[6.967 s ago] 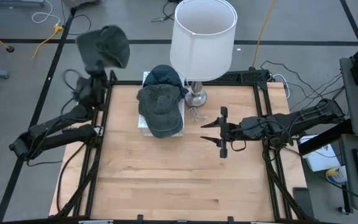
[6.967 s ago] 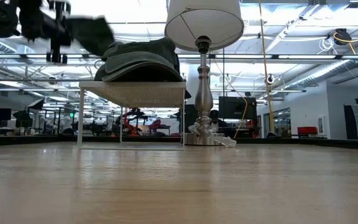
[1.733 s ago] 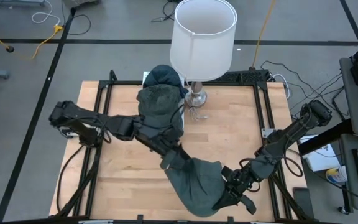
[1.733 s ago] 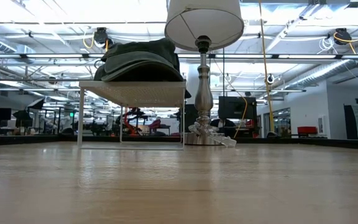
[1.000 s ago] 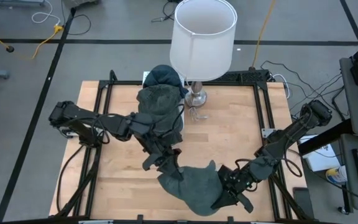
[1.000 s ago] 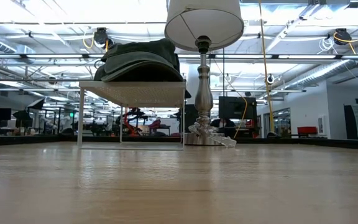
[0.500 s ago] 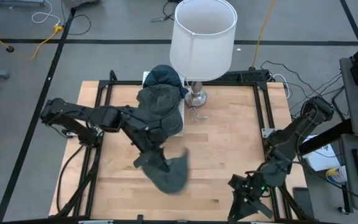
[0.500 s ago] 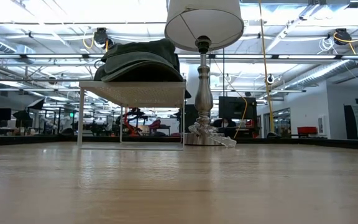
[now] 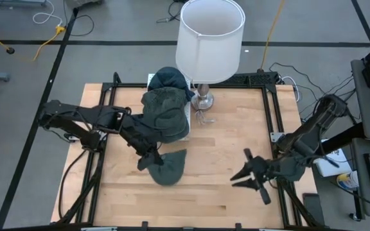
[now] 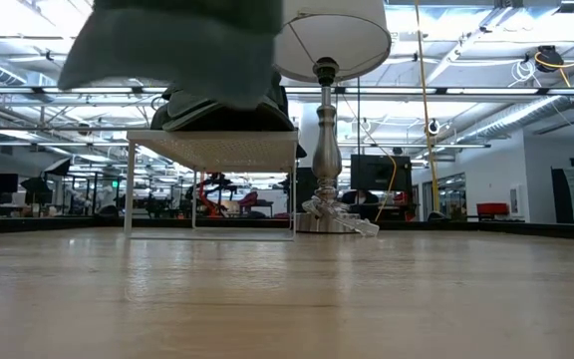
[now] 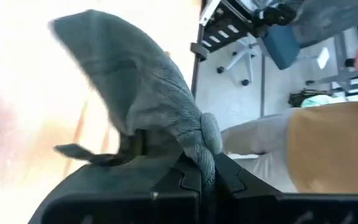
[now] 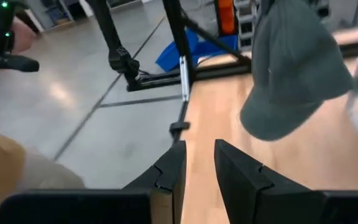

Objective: Pick & Place hat
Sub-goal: Stack the gray cap on the gray caps on the shelf

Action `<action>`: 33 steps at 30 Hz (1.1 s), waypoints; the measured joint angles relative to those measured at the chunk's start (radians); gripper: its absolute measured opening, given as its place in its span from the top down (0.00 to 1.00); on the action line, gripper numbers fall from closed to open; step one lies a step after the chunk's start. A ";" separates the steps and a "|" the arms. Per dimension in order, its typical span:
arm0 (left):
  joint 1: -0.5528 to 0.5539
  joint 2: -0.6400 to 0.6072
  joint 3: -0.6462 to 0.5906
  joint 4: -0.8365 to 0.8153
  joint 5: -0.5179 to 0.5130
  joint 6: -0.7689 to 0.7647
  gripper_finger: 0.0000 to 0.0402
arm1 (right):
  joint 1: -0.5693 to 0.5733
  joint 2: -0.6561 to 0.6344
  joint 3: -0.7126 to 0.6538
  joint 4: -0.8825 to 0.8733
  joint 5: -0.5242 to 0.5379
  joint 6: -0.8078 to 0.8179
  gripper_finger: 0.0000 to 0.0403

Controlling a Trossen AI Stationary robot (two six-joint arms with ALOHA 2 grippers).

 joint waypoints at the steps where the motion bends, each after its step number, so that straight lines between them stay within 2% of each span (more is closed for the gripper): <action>1: 0.000 -0.001 0.000 -0.007 -0.006 0.006 1.00 | 0.000 -0.013 0.000 -0.005 0.007 -0.031 0.81; 6: 0.031 0.000 0.016 -0.030 -0.046 0.016 1.00 | 0.000 -0.082 0.000 -0.048 0.006 -0.114 0.82; 18: 0.186 -0.002 0.273 -0.343 -0.252 0.237 1.00 | -0.001 -0.125 0.000 -0.122 0.060 -0.161 0.83; 25: 0.237 -0.002 0.293 -0.374 -0.296 0.464 1.00 | -0.045 -0.125 0.000 -0.121 0.063 -0.196 0.83; 33: 0.296 -0.002 0.293 -0.374 -0.442 0.631 1.00 | -0.106 -0.125 0.000 -0.121 0.060 -0.196 0.83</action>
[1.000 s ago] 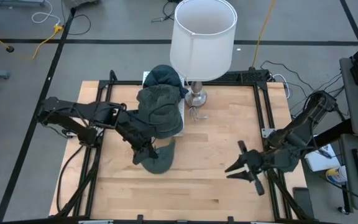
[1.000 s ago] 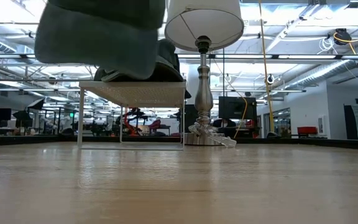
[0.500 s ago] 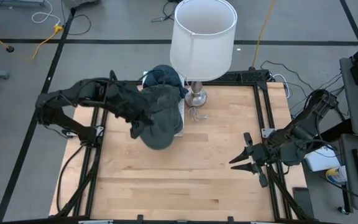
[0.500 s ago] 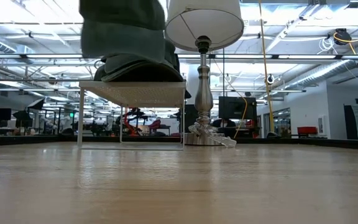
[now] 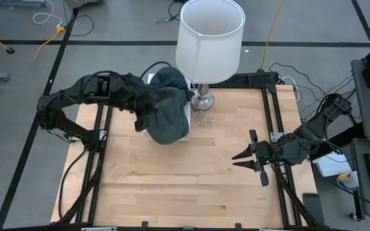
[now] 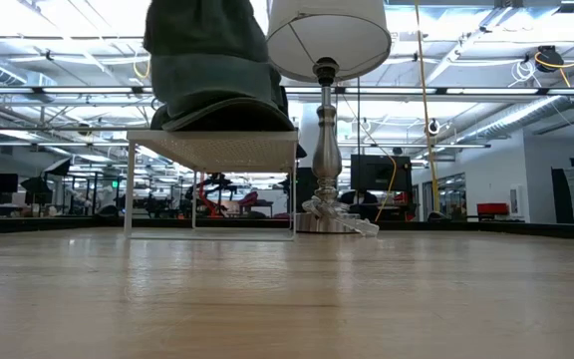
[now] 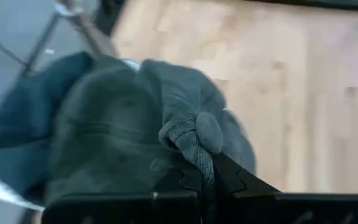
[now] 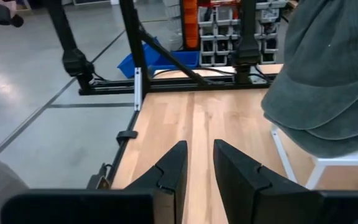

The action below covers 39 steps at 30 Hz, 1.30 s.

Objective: Pick & Place hat
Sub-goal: Stack the gray cap on the gray caps on the shelf

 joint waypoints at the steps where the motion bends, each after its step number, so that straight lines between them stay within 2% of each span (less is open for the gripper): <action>1: 0.008 0.000 0.000 0.000 -0.022 0.016 1.00 | -0.007 0.000 0.000 0.000 0.000 0.000 0.83; 5: 0.043 0.000 0.000 0.000 -0.088 0.090 1.00 | -0.032 0.000 0.000 0.000 0.000 0.000 0.83; 13: 0.108 0.049 0.001 0.001 -0.141 0.190 1.00 | -0.066 0.000 0.000 0.010 0.000 0.000 0.83; 19: 0.139 0.122 0.001 0.000 -0.226 0.214 1.00 | -0.081 0.000 0.000 0.016 0.000 0.000 0.83; 25: 0.164 0.175 0.001 -0.018 -0.245 0.223 0.99 | -0.085 0.001 -0.001 0.015 -0.001 0.013 0.83; 34: 0.165 0.190 0.000 -0.016 -0.269 0.218 0.94 | -0.085 0.001 -0.001 0.016 -0.004 0.015 0.83; 39: 0.165 0.188 0.000 -0.016 -0.283 0.205 0.84 | -0.085 0.001 -0.001 0.016 -0.004 0.015 0.83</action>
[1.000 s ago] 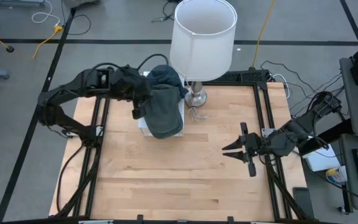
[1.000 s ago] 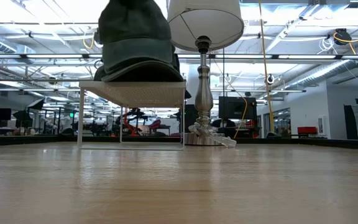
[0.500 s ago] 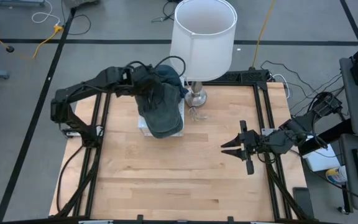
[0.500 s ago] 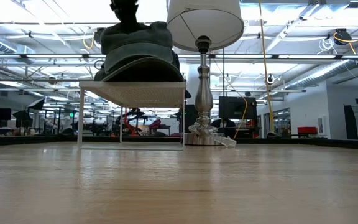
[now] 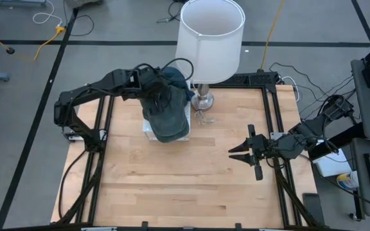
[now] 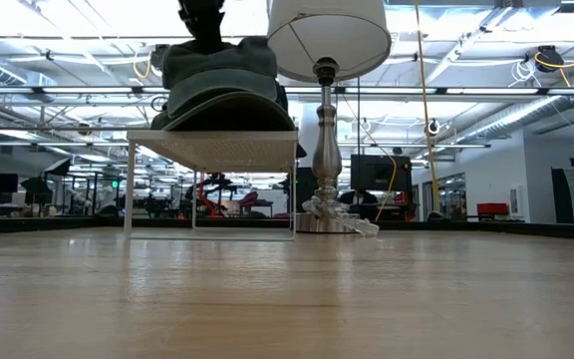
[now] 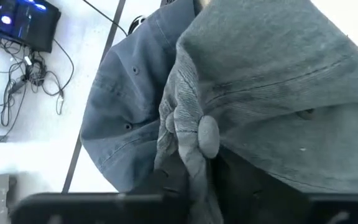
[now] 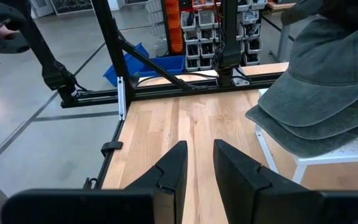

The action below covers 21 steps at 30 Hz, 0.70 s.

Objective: Pick & Place hat
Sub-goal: Stack the gray cap on the gray caps on the shelf, then return to Home Position

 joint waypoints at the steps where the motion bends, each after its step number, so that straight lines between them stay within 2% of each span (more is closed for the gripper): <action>1: 0.000 -0.001 0.000 0.000 0.000 0.001 0.81 | 0.000 0.000 0.000 0.000 0.000 0.000 0.83; 11: -0.012 -0.024 0.000 0.015 0.001 0.007 0.44 | 0.000 0.000 0.000 0.000 -0.001 0.026 0.83; 16: -0.019 -0.072 0.000 0.038 0.023 0.026 0.33 | 0.000 0.000 0.000 -0.001 0.000 0.027 0.83; 21: -0.027 -0.132 0.000 0.079 0.049 0.016 0.26 | 0.000 0.000 0.000 0.000 0.001 0.026 0.83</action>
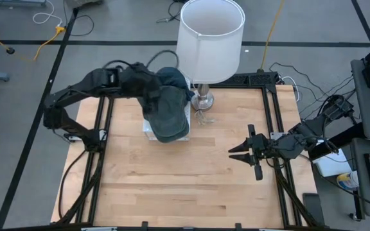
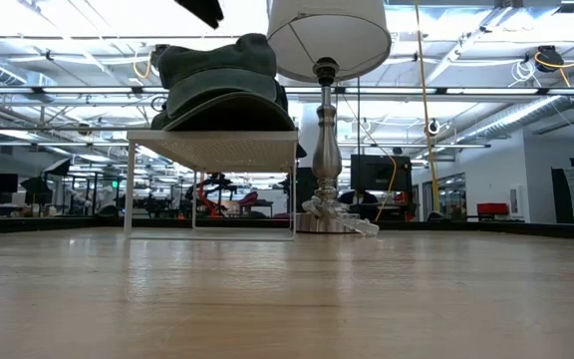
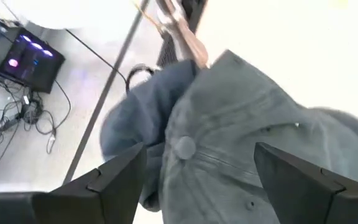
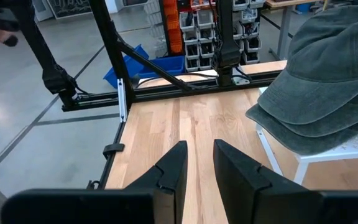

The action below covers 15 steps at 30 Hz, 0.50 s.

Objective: Pick & Place hat
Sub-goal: Return to Home Position

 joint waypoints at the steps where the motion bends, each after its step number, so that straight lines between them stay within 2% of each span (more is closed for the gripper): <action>1: -0.001 -0.013 0.000 0.007 0.001 -0.013 0.25 | 0.000 0.000 0.000 0.000 0.002 -0.002 0.83; 7: -0.007 -0.098 0.000 0.029 0.051 -0.149 0.22 | 0.000 0.000 0.000 -0.002 0.004 -0.031 0.83; 10: -0.006 -0.143 0.000 0.035 0.071 -0.217 0.21 | 0.000 0.000 0.000 -0.018 0.051 -0.119 0.83; 15: -0.011 -0.226 0.000 0.044 0.160 -0.189 0.23 | 0.000 0.000 0.000 0.001 0.050 -0.157 0.83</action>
